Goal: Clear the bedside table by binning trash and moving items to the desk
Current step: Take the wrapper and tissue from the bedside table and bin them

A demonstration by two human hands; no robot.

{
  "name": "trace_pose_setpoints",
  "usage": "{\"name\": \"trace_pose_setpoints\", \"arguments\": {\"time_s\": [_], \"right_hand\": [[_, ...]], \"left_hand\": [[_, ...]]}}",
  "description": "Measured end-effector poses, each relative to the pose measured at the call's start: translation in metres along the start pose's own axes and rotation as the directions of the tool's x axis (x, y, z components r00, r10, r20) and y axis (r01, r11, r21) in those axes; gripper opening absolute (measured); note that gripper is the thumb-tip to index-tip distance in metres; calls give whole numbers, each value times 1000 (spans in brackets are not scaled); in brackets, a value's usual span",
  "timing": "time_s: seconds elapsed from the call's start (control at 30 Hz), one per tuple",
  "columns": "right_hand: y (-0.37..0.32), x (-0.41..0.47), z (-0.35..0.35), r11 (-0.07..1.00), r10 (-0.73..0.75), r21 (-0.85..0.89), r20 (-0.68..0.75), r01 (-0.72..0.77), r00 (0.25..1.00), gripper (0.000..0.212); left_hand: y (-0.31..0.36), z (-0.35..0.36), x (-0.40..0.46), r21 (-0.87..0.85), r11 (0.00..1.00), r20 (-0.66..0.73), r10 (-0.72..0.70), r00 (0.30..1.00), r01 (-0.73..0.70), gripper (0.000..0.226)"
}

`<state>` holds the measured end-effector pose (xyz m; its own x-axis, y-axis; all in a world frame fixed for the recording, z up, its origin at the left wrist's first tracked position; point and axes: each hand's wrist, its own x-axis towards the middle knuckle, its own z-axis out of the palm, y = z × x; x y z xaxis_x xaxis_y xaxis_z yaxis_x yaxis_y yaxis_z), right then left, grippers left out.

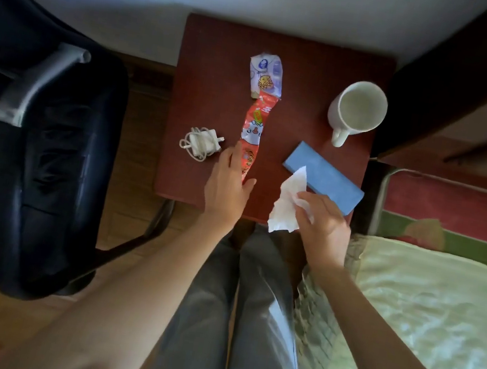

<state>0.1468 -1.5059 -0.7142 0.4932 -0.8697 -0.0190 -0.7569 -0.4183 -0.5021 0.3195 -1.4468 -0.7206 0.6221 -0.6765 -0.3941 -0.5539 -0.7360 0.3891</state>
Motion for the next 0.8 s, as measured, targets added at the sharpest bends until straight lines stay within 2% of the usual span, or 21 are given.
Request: {"name": "trace_pose_setpoints", "arguments": {"time_s": [0.2,0.33,0.43,0.67,0.8], "right_hand": [[5,4,-15,998,12,58,-65,-9,998,7],[-1,7,-33,995,79,65,-99,-73,992,10],[-12,4,-50,993,114,52,-110,-109,987,12],[-60,-28,-110,974,226,73,-233,-215,946,11],[-102,-69,-152,954,298,82,-350,-288,888,15]], "left_hand": [[5,5,7,-177,980,-80,-102,992,87,55],[11,-9,6,-269,962,-48,-72,996,57,40],[17,-29,-1,-361,932,-9,-47,999,40,38],[34,-116,-37,-507,846,-2,188,982,-163,29],[44,-176,-68,-439,791,-49,452,891,-426,30]]}}
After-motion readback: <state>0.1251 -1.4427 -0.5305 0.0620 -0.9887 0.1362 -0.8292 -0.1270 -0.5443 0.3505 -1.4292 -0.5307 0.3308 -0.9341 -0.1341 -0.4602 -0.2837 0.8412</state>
